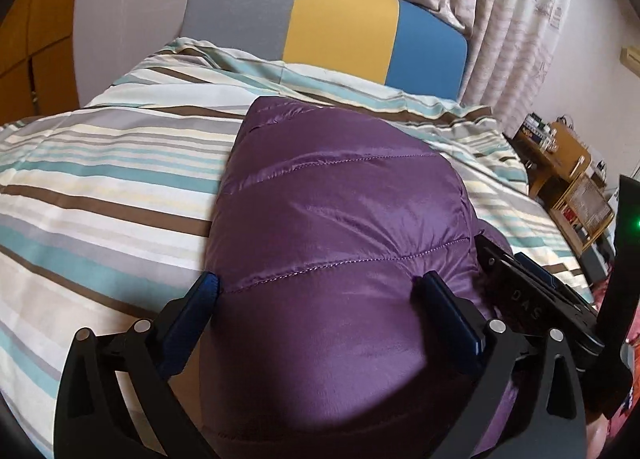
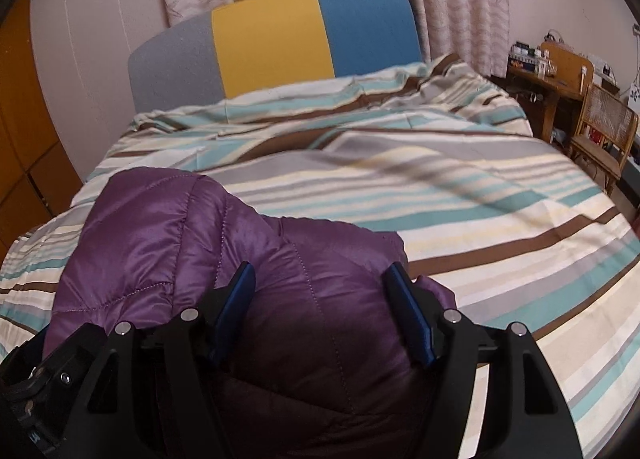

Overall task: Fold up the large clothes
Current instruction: 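Grasp the folded jacket with the left gripper while the right gripper grasps its side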

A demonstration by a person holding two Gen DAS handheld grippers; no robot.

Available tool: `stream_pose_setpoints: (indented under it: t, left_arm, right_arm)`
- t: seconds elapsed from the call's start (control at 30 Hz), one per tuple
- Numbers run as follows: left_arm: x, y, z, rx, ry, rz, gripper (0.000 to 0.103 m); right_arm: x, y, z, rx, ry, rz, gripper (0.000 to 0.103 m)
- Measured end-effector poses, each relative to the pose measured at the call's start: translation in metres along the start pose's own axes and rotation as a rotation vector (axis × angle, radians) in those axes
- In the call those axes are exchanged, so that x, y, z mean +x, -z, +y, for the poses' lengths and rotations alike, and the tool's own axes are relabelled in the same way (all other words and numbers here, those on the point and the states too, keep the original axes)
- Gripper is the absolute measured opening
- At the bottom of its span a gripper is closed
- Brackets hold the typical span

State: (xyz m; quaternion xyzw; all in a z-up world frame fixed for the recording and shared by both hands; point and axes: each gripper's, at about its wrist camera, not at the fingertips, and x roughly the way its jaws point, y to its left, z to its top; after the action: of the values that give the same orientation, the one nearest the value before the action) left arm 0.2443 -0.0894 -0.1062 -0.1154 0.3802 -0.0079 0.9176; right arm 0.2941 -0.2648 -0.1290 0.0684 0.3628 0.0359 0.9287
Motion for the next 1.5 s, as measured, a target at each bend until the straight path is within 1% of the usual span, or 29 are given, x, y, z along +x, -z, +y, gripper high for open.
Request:
stream_pose_setpoints:
  t: [0.13,0.23,0.33,0.47,0.5,0.57,0.63,0.7,0.73,0.8,0.87,0.93,1.03,1.17,1.33,1.5]
  left_arm:
    - [0.017,0.004,0.008,-0.026,0.000,0.016,0.100]
    - [0.018,0.005,0.010,-0.038,-0.014,0.014,0.100]
    - [0.013,0.006,0.008,-0.032,-0.024,0.022,0.100]
    - [0.003,-0.007,0.003,-0.057,-0.032,0.072,0.100]
    - [0.000,-0.014,0.001,-0.056,-0.045,0.062,0.100]
    - [-0.004,-0.029,-0.005,-0.019,-0.110,0.021,0.100]
    - [0.003,-0.041,-0.011,0.022,-0.156,0.013,0.100]
    - [0.019,-0.050,-0.014,0.064,-0.196,0.038,0.100]
    - [0.032,-0.054,-0.016,0.092,-0.220,0.067,0.100]
    - [0.052,-0.056,-0.015,0.111,-0.246,0.110,0.100]
    - [0.063,-0.049,-0.009,0.093,-0.229,0.131,0.100]
    - [0.078,-0.043,0.004,0.044,-0.188,0.164,0.100]
    - [0.089,-0.037,0.015,0.002,-0.146,0.186,0.100]
    - [0.096,-0.035,0.019,-0.008,-0.133,0.204,0.100]
    - [0.084,-0.035,0.021,-0.027,-0.123,0.179,0.100]
    - [0.046,-0.016,0.020,-0.055,-0.090,0.121,0.100]
  right_arm:
    - [0.028,-0.002,0.004,-0.036,0.031,0.057,0.070]
    - [0.042,-0.002,0.005,-0.045,0.023,0.078,0.071]
    - [0.042,0.001,0.003,-0.040,0.020,0.069,0.071]
    - [0.041,0.001,0.000,-0.027,0.020,0.065,0.072]
    - [0.041,0.001,-0.002,-0.018,0.016,0.065,0.072]
    - [0.040,0.001,-0.003,-0.011,0.012,0.063,0.072]
    - [0.039,0.001,-0.003,-0.008,0.012,0.059,0.072]
    - [0.038,0.000,-0.004,-0.005,0.011,0.058,0.072]
    - [0.038,0.000,-0.004,-0.003,0.011,0.057,0.072]
    - [0.037,0.001,-0.004,0.002,0.010,0.058,0.072]
    - [0.037,0.001,-0.004,0.009,0.013,0.060,0.073]
    - [0.039,0.001,-0.004,0.010,0.014,0.067,0.073]
    - [0.043,0.001,-0.002,0.005,0.025,0.078,0.073]
    - [0.048,0.001,0.000,0.002,0.036,0.085,0.075]
    - [0.048,0.002,0.000,0.001,0.034,0.073,0.075]
    - [0.046,0.003,0.000,0.000,0.032,0.050,0.077]
